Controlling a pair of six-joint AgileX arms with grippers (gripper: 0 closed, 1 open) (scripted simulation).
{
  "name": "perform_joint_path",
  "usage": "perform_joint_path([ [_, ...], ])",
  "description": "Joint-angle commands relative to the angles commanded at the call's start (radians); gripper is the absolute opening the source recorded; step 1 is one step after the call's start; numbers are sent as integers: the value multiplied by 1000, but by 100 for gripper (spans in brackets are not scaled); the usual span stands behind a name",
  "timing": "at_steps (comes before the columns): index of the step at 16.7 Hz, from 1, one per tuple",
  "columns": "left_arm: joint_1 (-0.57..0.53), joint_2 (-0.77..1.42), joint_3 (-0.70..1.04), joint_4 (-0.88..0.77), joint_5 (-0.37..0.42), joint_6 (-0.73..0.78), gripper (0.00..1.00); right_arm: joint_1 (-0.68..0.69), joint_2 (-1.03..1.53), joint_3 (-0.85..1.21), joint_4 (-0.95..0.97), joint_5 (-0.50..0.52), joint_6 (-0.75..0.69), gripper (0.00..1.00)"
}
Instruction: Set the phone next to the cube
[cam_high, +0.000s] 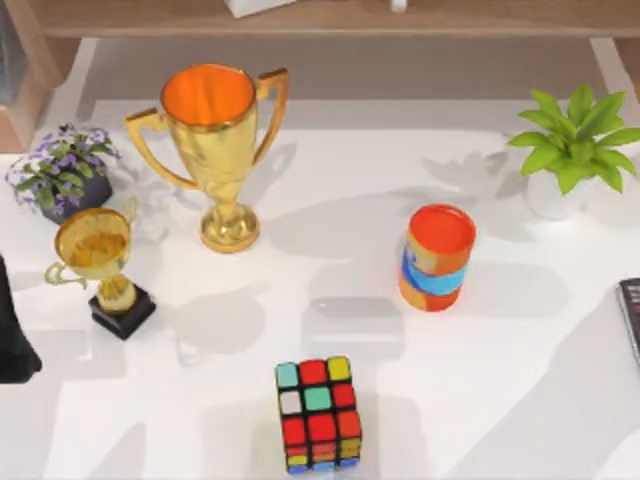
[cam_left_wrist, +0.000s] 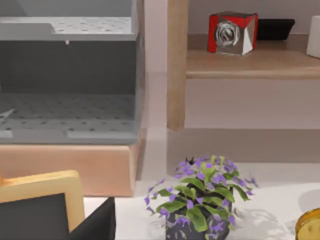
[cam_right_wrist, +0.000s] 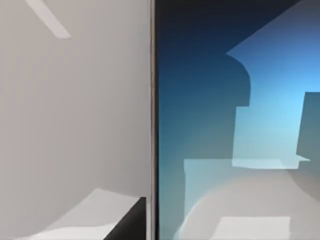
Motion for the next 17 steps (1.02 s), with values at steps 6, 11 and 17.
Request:
perform_joint_path([
  [6,0,0,0,0,0,0,100,0,-17,19,-40,0,2,0],
  [11,0,0,0,0,0,0,100,43,-82,61,-43,-1,63,0],
  [17,0,0,0,0,0,0,100,224,-221,85,-68,-2,321,0],
])
